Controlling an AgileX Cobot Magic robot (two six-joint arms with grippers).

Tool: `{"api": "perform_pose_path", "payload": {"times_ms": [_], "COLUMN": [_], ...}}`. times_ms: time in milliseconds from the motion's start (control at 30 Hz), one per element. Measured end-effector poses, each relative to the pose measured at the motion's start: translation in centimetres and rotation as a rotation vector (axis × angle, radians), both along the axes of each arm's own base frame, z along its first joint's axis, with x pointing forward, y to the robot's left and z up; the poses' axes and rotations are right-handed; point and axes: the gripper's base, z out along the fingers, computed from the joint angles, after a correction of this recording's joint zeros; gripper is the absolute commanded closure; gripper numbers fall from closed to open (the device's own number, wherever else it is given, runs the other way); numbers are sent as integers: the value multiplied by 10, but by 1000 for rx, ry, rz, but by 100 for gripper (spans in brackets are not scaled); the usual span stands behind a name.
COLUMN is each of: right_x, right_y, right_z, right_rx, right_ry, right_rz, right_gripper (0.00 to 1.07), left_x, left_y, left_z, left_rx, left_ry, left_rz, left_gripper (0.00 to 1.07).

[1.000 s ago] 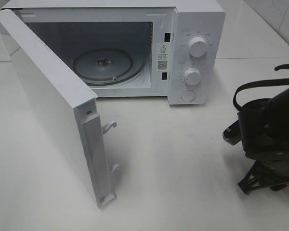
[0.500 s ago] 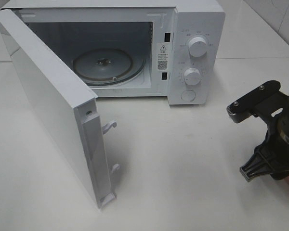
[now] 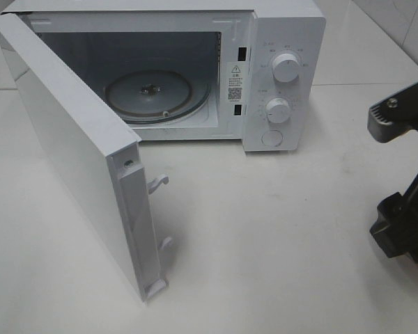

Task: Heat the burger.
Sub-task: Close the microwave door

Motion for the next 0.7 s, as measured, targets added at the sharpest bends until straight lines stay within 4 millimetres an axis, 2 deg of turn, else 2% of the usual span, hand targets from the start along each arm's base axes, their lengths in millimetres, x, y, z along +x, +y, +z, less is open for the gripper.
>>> {"api": "perform_pose_path", "payload": {"times_ms": [67, 300, 333, 700], "right_x": [-14, -36, -43, -75], "right_y": [-3, -12, -17, -41], "right_z": [13, 30, 34, 47], "right_rx": [77, 155, 176, 200], "right_ry": [-19, -54, -64, -94], "right_rz": [51, 91, 91, 71], "right_gripper": [33, 33, 33, 33], "left_x": [0, 0, 0, 0], "left_y": [0, 0, 0, 0], "left_z": [0, 0, 0, 0], "left_rx": [0, 0, 0, 0], "left_ry": [0, 0, 0, 0], "left_rz": [0, 0, 0, 0], "left_gripper": [11, 11, 11, 11]}}
